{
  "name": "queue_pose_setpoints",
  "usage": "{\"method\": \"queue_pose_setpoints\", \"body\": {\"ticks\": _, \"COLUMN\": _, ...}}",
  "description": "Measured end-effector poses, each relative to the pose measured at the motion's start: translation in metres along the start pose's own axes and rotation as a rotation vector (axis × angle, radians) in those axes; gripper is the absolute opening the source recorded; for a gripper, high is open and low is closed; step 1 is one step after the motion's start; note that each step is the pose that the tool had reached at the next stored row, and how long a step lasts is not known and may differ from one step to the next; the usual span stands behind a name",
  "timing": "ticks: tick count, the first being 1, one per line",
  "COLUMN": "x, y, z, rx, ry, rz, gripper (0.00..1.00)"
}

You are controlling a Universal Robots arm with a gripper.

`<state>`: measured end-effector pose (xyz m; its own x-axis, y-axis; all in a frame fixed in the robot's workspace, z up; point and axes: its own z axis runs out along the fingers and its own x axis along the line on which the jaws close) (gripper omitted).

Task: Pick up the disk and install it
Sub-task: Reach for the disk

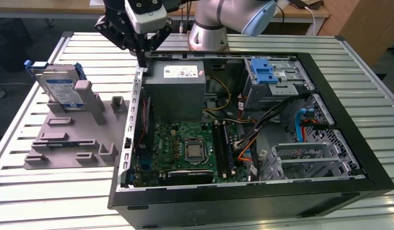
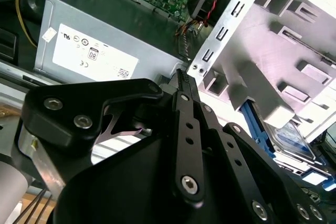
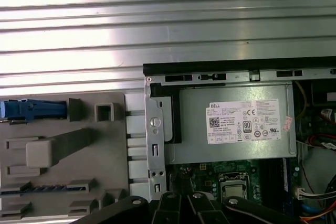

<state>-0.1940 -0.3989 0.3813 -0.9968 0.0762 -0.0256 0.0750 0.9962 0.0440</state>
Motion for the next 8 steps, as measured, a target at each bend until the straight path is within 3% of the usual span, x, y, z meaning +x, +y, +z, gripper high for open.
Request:
{"method": "queue_pose_setpoints", "body": {"ticks": 2, "x": 0.0016, "y": -0.0002, "z": 0.0028, "rx": 0.0001, "ry": -0.0019, "rz": 0.000, "gripper": 0.11}}
{"method": "queue_pose_setpoints", "body": {"ticks": 6, "x": 0.0030, "y": -0.0006, "z": 0.0087, "rx": -0.0008, "ry": -0.0132, "rz": -0.001, "gripper": 0.11}}
{"method": "queue_pose_setpoints", "body": {"ticks": 8, "x": 0.0030, "y": -0.0007, "z": 0.0097, "rx": -0.0007, "ry": -0.0136, "rz": -0.001, "gripper": 0.11}}
